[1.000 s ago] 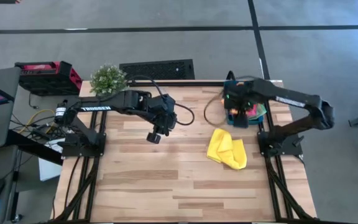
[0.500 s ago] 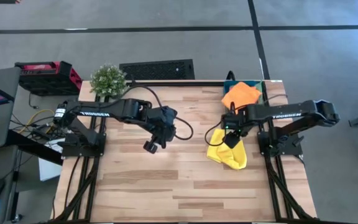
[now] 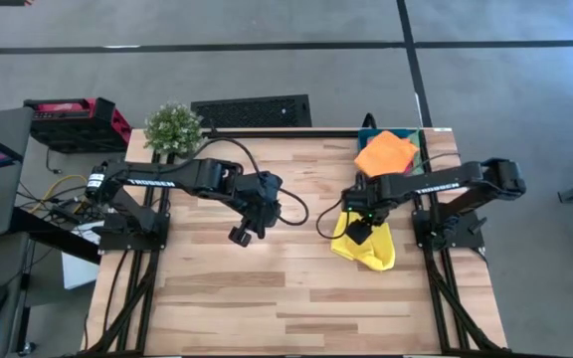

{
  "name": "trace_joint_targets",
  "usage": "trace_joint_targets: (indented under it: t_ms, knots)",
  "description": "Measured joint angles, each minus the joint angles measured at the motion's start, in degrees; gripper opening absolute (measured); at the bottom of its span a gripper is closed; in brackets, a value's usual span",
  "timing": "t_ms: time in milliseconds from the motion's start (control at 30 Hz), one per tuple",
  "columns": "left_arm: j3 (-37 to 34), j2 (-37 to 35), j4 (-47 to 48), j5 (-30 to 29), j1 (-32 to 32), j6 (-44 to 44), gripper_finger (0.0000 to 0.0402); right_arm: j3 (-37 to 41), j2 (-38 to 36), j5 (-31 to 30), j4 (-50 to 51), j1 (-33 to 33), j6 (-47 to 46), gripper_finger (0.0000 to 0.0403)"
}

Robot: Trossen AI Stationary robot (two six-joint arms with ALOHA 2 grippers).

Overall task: Fold microfiber towels
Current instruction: Fold the yellow microfiber towel on the table

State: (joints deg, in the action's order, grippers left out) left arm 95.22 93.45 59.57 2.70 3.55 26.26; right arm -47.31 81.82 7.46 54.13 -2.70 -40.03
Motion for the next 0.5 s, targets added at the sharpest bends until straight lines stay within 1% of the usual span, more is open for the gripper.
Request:
trace_joint_targets:
  t_ms: [233,500]
  knots:
    - [0.0,0.0,0.0,0.0,0.0,0.0,0.0128,0.0,3.9,-0.4,1.7,0.0,1.5,0.0234]
    - [0.0,0.0,0.1,0.0,0.0,0.1,0.0128,0.0,3.4,-1.3,0.5,0.0,2.4,0.0234]
